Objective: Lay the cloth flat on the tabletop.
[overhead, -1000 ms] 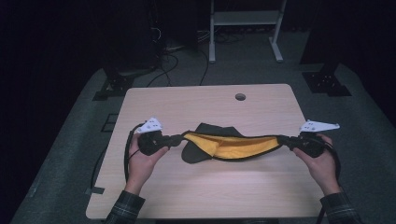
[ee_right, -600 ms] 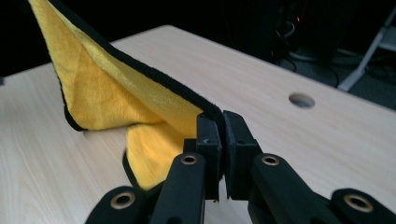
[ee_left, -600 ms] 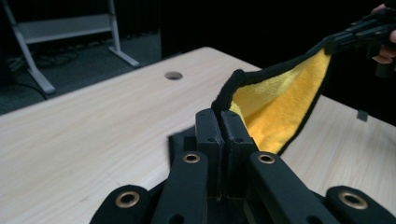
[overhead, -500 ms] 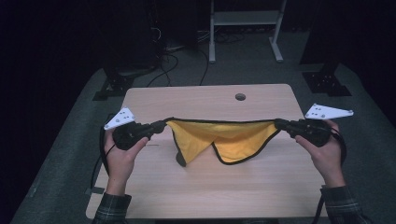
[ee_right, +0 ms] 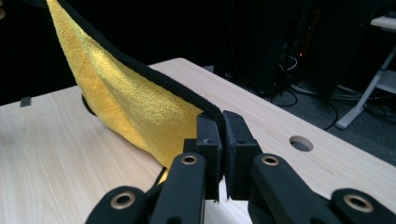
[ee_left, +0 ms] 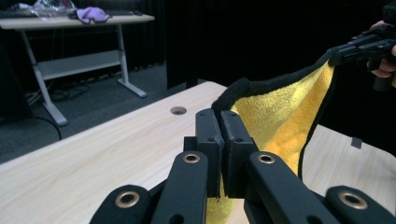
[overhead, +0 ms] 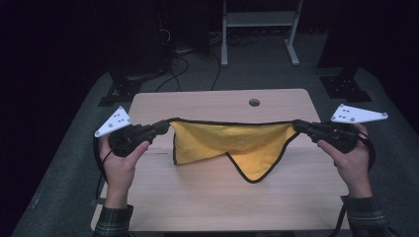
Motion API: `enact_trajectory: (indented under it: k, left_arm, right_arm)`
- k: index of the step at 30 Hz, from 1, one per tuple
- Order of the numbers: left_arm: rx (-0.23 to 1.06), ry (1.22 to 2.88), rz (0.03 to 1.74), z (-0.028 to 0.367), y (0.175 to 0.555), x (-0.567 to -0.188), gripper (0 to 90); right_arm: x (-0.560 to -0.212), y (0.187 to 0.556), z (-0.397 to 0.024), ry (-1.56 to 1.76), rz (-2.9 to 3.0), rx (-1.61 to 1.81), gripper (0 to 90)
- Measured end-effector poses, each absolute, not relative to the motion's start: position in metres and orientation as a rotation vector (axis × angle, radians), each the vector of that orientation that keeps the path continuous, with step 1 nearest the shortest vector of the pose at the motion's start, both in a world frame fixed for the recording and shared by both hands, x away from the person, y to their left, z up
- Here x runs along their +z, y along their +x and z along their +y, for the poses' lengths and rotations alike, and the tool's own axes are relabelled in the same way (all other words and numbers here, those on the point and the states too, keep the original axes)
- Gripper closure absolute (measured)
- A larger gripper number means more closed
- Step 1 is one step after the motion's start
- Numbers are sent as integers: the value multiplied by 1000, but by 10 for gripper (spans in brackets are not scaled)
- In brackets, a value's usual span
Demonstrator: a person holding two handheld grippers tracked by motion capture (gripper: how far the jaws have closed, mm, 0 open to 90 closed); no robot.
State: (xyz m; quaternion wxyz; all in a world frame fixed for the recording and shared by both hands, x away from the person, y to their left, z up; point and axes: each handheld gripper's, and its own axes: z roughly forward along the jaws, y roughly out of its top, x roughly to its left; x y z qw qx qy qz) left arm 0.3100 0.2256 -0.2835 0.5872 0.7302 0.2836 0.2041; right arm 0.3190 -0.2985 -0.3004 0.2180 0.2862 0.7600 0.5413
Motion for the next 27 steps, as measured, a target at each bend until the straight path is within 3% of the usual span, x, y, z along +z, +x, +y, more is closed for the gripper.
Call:
enact_trajectory:
  k: [12,20,27]
  left_arm:
    - [521,1652,575,232,278,-256,876]
    - [557,1637,473,238,231,-235,876]
    - [538,1688,471,242,201,-244,876]
  right_arm:
    - [-264,283,-299,657,2063,1536,854]
    - [-241,244,-300,542,2051,1549,853]
    - [-245,216,-299,488,2118,1508,853]
